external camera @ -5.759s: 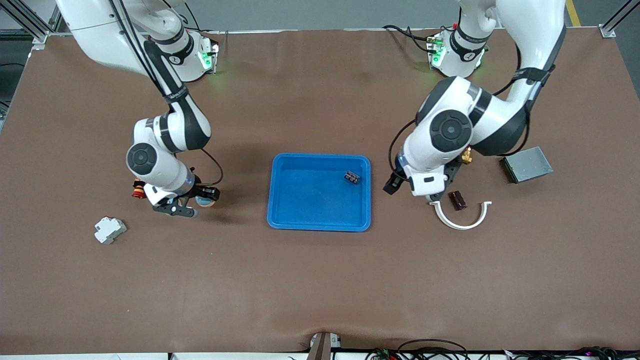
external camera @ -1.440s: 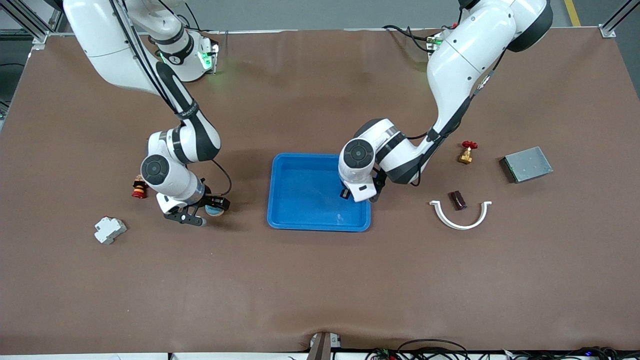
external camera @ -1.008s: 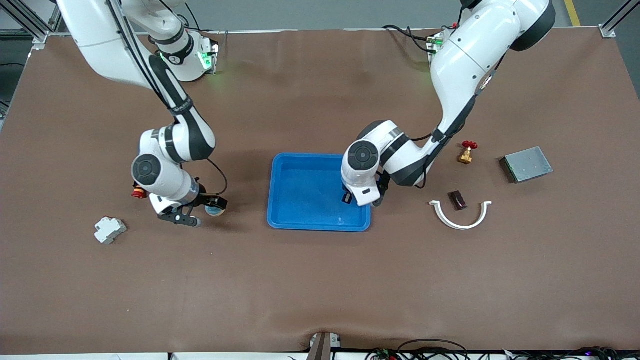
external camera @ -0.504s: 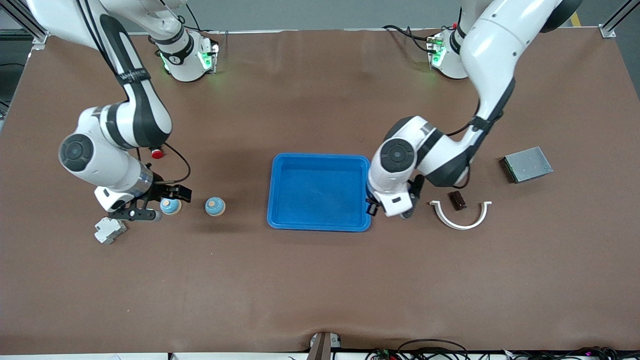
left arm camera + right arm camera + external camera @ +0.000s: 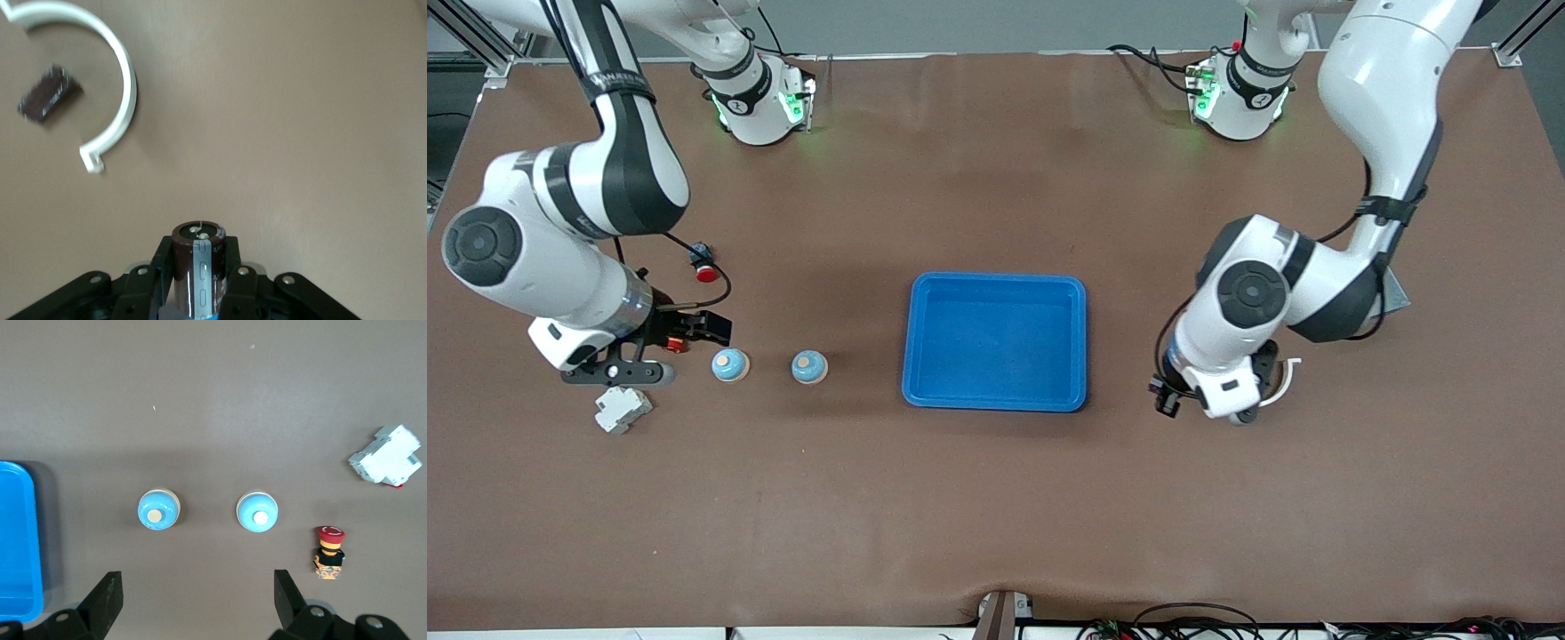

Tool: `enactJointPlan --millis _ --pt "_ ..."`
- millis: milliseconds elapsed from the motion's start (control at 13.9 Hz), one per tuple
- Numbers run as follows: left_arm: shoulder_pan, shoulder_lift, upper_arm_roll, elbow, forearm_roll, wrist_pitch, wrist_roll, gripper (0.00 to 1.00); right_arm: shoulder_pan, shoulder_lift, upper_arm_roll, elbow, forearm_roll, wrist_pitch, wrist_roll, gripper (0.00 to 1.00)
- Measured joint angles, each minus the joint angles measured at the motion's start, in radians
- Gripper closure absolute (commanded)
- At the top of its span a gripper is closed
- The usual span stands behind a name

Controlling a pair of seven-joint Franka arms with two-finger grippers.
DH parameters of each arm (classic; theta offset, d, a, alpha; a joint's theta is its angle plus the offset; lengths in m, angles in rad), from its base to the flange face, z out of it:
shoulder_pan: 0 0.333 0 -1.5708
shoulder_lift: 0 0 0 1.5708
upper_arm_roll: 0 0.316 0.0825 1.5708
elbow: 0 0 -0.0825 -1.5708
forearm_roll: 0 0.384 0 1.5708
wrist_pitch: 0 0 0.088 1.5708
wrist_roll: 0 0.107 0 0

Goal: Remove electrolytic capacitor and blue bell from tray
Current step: 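Place the bell with the right gripper while the left gripper carries the capacitor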

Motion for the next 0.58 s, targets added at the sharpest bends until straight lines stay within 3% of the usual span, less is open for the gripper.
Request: enactJointPlan --millis 360,576 --pt "0.112 0.009 0.002 0.002 0.0 -0.004 0.135 1.0 -0.006 -0.065 -0.007 0.003 -0.016 -0.055 0.0 0.0" --pt "0.15 0.039 0.003 -0.003 0.0 -0.006 0.195 1.0 -0.015 -0.073 -0.017 0.068 -0.03 -0.123 -0.01 0.0"
